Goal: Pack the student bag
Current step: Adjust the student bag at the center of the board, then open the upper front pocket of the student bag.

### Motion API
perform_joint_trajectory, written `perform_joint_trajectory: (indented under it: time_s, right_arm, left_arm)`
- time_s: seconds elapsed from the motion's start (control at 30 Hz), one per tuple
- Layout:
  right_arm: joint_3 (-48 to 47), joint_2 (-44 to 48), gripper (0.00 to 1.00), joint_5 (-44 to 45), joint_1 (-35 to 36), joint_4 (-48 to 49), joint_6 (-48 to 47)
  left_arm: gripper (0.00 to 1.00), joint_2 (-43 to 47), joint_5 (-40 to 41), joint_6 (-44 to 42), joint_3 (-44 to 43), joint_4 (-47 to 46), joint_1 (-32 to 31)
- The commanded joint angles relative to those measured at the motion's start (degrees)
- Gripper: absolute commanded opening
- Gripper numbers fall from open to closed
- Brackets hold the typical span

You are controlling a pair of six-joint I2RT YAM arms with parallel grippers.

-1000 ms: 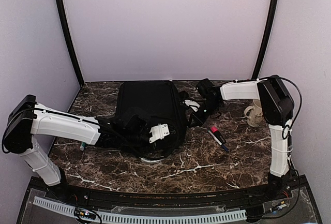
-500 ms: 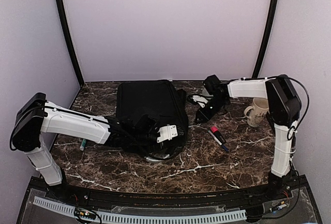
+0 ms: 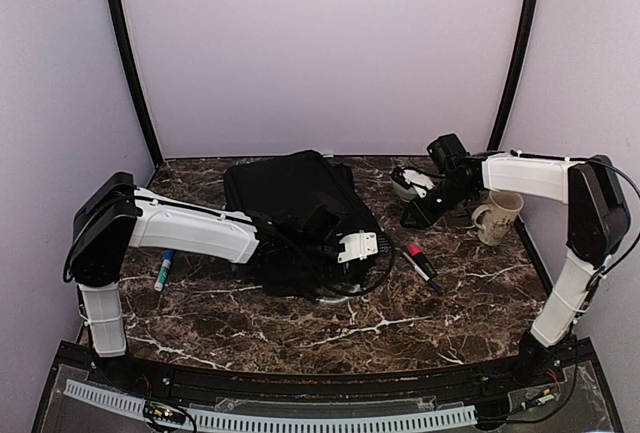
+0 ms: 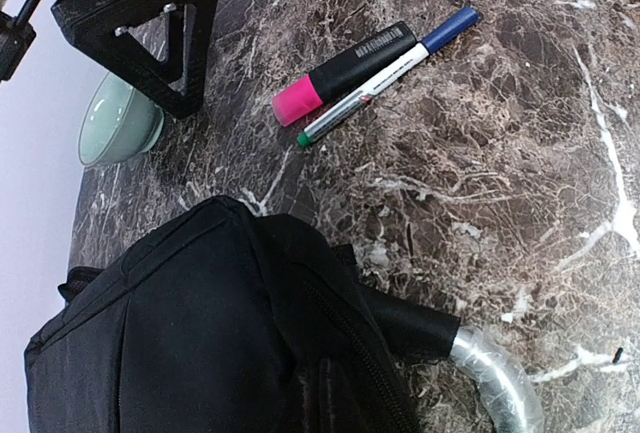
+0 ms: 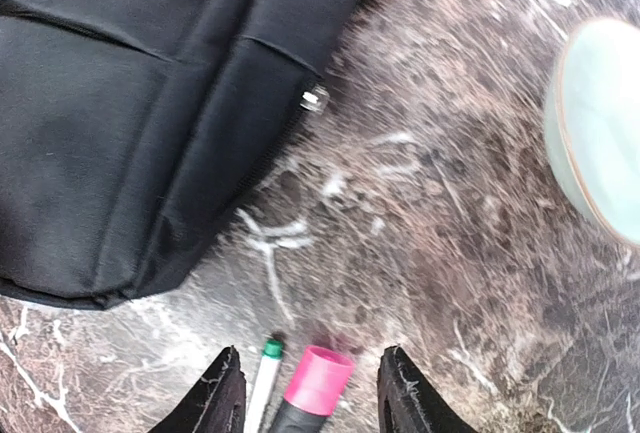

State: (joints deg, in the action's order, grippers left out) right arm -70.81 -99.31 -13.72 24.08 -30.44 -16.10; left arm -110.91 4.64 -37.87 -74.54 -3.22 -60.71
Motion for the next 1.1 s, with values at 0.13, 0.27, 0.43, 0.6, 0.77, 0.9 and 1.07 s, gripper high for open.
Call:
perform_joint_trajectory:
  time_s: [0.13,0.27,0.43,0.6,0.77,0.9,1.07]
  right_arm:
    - [0.6,-0.3,0.46,-2.3,-2.3,2.3,1.2]
    - [-2.1,0.8,0.46,-1.5,-2.3,0.4,1.3]
    - [-5.3,5.5,0.48,-4.1,-2.3,-1.7,-1.1]
    - [-3.5,14.6,0.71,-5.3,-2.4,1.1,-2.0]
    - [1.2,22.2,1.0,0.0,-2.4,4.1,-2.7]
    - [2.2,24.3,1.0,-1.0,-2.3,2.5,-2.3]
    - [2.7,22.7,1.0,-2.2,-2.3,1.6,-2.8]
  left_arm:
    - [0.12,1.3,-3.3,5.0,-3.1,2.9,-0.4]
    - [0.33,4.9,-4.9,13.6,-9.1,10.7,-0.4]
    - [0.54,11.2,-1.6,16.4,-4.7,7.8,-0.3]
    - [0.64,12.1,11.7,20.2,-3.7,6.9,1.8]
    - [0.98,12.3,19.9,30.5,-4.8,10.8,8.3]
    - [0.99,11.9,20.1,40.2,-6.4,17.4,14.8]
    - [0.99,11.3,23.2,37.1,-4.8,14.1,16.5]
